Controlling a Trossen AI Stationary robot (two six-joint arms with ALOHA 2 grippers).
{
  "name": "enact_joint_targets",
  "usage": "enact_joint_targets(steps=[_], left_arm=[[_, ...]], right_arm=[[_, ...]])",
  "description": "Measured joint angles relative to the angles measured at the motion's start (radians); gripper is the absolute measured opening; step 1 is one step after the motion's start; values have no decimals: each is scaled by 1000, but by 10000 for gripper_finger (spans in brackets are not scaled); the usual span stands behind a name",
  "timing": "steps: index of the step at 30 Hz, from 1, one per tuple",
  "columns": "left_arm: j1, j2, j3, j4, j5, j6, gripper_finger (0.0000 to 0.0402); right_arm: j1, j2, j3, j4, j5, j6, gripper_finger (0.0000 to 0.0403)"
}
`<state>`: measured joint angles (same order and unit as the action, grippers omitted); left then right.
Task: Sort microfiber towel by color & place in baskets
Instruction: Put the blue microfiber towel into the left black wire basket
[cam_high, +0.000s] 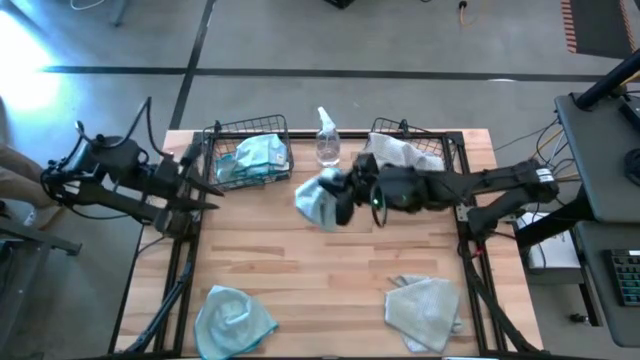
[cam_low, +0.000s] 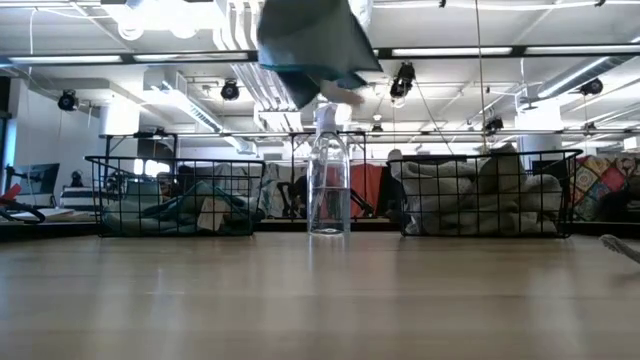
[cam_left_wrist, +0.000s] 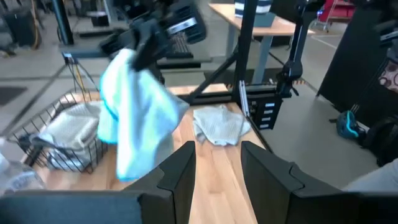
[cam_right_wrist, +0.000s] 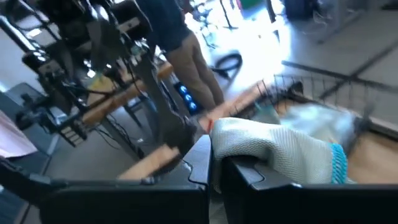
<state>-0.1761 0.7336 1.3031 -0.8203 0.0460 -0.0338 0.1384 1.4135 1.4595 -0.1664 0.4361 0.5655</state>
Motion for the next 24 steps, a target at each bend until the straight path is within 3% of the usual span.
enact_joint_targets(steps=[7, 16, 20, 24], left_arm=[[0, -16, 12, 12, -8, 46, 113], [0, -24, 12, 21, -19, 44, 113], [0, -24, 12, 27, -102, 41, 113], [0, -23, 12, 27, -160, 43, 113]], right_arm=[[-174, 116, 105, 74, -237, -97, 12], [-347, 372, 418, 68, -630, -222, 12], [-401, 498, 570, 66, -804, -225, 12], [-447, 599, 698, 20, -900, -226, 12]])
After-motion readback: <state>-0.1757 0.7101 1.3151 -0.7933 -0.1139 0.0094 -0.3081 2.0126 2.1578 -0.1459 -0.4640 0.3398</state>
